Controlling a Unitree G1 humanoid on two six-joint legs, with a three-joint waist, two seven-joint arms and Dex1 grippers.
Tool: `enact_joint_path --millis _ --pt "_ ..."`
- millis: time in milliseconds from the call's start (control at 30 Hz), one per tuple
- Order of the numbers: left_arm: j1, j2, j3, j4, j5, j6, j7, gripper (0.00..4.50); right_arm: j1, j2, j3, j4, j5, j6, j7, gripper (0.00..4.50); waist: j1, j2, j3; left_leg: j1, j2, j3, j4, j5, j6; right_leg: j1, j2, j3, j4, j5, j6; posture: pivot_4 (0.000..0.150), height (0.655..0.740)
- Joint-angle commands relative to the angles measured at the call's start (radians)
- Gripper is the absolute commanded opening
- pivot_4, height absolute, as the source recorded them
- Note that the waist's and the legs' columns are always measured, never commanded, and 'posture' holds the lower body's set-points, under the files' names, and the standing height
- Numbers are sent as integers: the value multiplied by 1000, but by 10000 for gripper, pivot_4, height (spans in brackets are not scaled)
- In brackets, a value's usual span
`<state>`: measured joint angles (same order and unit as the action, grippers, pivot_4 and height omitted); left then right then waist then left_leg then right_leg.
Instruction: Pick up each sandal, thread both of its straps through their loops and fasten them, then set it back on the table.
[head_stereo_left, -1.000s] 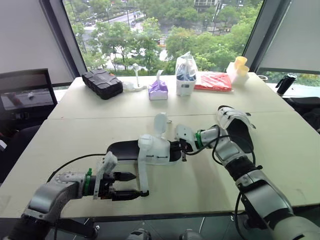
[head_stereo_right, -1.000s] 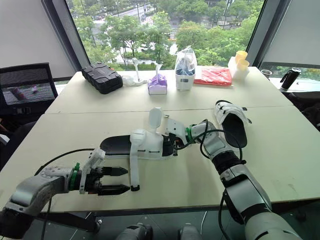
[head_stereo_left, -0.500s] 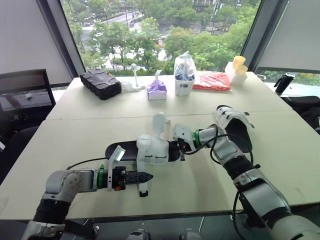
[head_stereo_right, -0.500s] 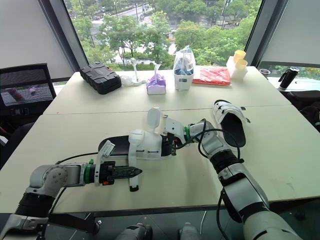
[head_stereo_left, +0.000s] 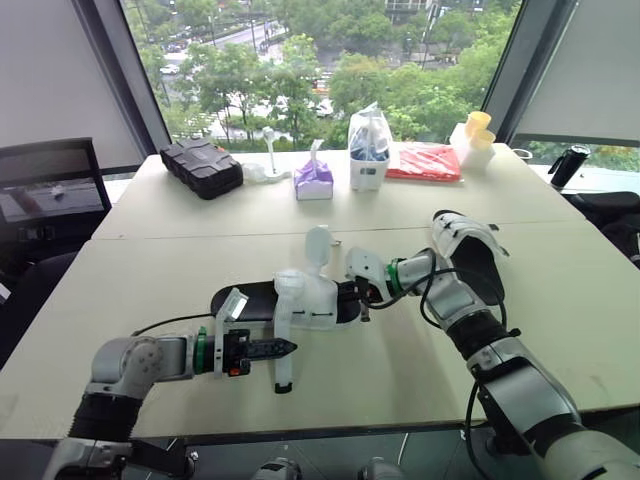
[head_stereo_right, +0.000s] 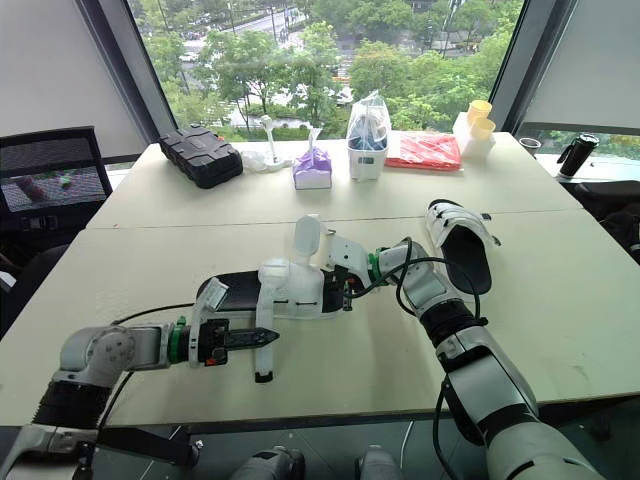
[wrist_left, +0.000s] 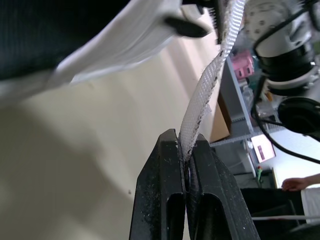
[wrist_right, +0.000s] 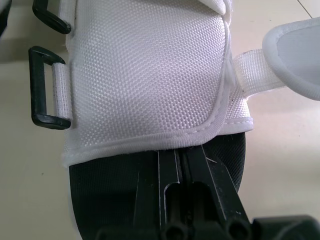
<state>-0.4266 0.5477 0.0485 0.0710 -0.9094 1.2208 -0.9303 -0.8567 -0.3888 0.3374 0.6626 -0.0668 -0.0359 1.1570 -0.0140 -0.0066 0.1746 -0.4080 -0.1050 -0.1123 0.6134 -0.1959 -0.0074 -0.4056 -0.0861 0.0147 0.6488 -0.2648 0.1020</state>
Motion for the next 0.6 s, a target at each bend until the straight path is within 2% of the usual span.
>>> enact_joint_path --millis 33,367,600 --pt "-123 -11 74 61 -53 11 -31 846 2 0 11 7 -24 7 -2 0 -1 0 0 0 0 0 0 0 0 0 0 0 0 0 0 1500 7400" --pt "-356 -47 30 350 57 -65 -131 846 7 -4 11 4 -31 5 -1 0 -5 -1 0 0 0 1 -2 2 0 1 1 0 0 0 1 1500 7400" --pt "-439 -56 -38 511 180 -159 -233 846 6 -2 11 -4 -32 11 0 0 -6 -1 0 -1 0 1 -2 2 0 1 1 0 0 0 1 1500 7400"
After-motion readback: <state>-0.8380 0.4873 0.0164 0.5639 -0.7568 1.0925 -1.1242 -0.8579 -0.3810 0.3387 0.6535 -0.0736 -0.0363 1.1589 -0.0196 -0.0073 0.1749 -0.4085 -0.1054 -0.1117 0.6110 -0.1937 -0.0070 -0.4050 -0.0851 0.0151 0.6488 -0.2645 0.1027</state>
